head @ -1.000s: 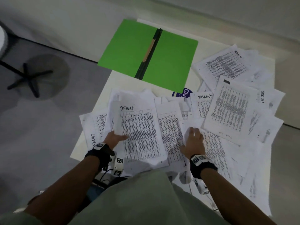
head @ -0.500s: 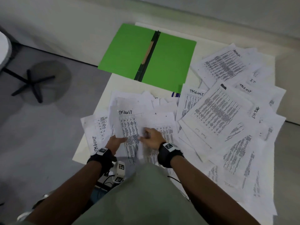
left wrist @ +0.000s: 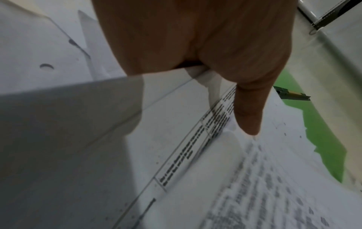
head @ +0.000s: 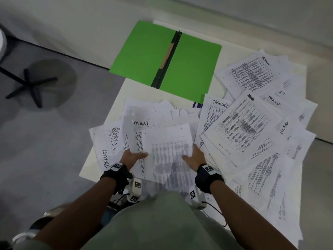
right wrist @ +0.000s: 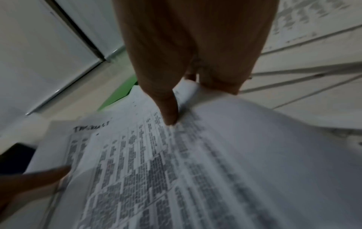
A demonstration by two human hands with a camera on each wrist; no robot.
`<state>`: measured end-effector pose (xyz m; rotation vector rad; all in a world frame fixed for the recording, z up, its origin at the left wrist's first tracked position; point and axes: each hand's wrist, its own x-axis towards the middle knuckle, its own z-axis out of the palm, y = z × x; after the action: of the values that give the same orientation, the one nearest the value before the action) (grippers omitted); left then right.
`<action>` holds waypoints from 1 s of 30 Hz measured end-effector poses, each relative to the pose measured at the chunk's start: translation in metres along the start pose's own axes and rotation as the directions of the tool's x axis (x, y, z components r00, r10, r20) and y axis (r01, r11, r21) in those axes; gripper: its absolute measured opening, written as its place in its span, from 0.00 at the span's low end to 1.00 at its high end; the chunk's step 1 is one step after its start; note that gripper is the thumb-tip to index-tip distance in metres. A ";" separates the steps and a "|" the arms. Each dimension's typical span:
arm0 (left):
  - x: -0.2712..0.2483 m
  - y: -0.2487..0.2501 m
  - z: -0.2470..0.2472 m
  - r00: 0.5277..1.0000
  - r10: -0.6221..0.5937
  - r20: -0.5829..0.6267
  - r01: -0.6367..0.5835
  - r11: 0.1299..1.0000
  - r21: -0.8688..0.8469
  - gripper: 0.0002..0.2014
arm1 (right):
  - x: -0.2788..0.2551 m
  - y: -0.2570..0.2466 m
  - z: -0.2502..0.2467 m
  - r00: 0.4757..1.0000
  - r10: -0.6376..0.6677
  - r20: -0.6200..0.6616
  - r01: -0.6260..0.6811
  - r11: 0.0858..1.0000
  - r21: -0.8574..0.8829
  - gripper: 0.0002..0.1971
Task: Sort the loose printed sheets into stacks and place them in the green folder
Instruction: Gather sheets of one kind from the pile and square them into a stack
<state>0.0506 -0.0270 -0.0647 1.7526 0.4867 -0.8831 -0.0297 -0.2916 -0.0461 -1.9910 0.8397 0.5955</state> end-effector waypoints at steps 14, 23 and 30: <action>0.010 0.025 -0.026 0.951 0.178 -0.251 -0.089 0.940 0.329 0.17 | 0.011 0.016 -0.019 0.968 -0.195 -0.159 0.068 0.811 -0.581 0.29; 0.012 0.010 -0.041 0.968 0.024 -0.249 0.001 0.995 0.100 0.17 | 0.009 0.000 -0.012 0.985 -0.102 -0.136 0.056 0.950 -0.308 0.25; 0.002 0.012 -0.045 0.997 0.045 -0.064 -0.042 0.998 0.040 0.20 | 0.014 -0.017 0.005 0.972 -0.228 0.052 0.233 0.965 -0.122 0.28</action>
<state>0.0745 0.0111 -0.0512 1.8251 0.4752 -0.8116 -0.0084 -0.2852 -0.0496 -2.1494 0.5471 0.5603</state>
